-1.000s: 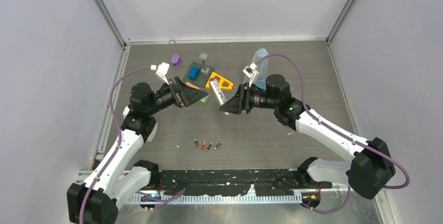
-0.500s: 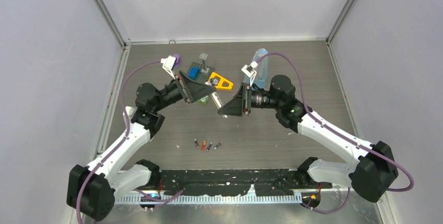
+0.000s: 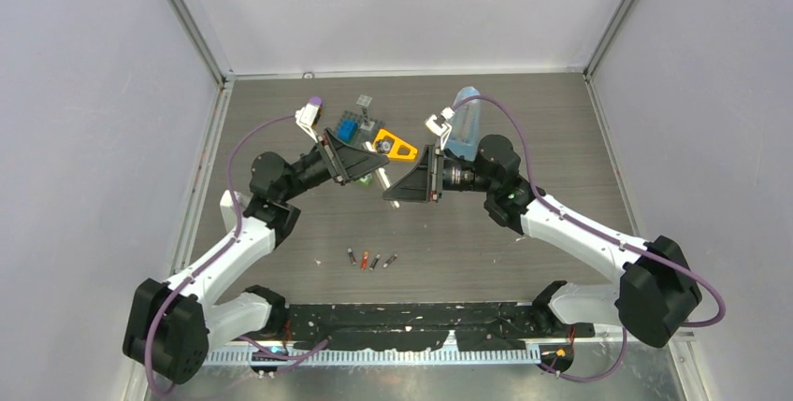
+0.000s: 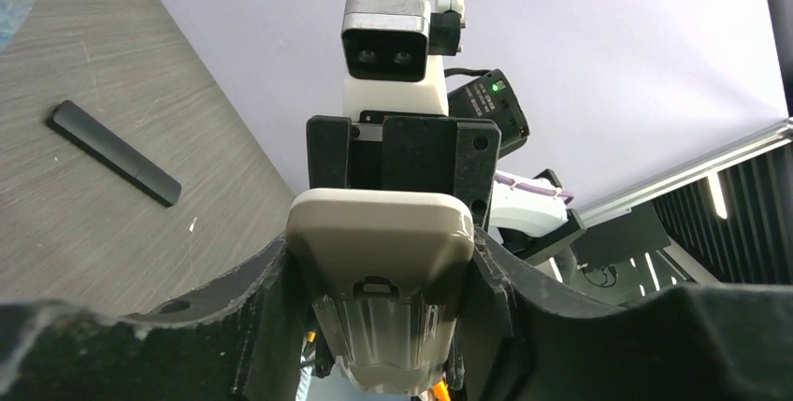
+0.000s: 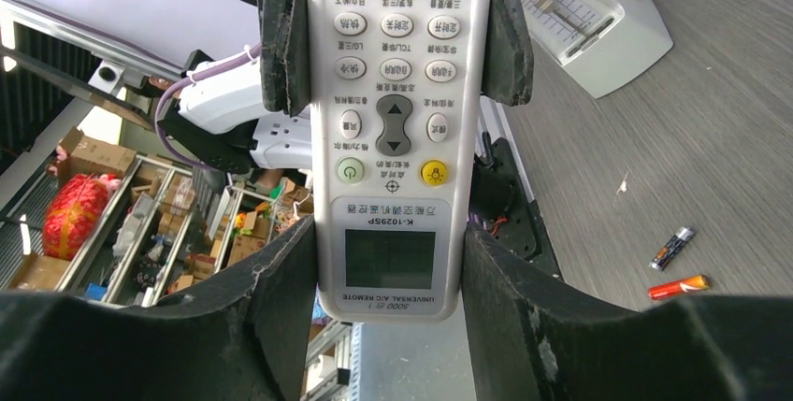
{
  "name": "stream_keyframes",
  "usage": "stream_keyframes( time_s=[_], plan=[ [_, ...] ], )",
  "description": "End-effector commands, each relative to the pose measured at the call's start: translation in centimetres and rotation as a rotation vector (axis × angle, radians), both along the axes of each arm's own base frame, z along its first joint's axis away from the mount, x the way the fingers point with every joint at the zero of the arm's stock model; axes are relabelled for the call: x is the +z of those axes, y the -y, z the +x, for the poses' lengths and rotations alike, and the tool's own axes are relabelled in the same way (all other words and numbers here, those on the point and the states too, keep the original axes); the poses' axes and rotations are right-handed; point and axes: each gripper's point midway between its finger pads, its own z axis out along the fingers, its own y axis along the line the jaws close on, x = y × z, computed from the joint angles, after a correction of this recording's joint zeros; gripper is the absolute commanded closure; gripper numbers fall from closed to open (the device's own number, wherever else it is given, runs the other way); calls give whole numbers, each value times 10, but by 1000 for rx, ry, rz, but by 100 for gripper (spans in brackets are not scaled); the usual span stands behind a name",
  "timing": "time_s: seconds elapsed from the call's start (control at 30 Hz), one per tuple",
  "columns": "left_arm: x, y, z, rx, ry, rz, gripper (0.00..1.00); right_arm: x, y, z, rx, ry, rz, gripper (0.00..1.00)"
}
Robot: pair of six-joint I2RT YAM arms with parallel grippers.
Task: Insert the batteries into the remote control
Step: Adjust the remote control.
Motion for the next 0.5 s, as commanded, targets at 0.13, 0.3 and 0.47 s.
stream_keyframes(
  time_s=[0.13, 0.3, 0.47],
  plan=[
    [4, 1, 0, 10, 64, 29, 100, -15, 2, 21, -133, 3, -80, 35],
    [-28, -14, 18, 198, 31, 304, 100, -30, 18, 32, -240, 92, -198, 4],
    [-61, -57, 42, 476, -44, 616, 100, -43, 39, 48, -332, 244, -372, 0]
  ],
)
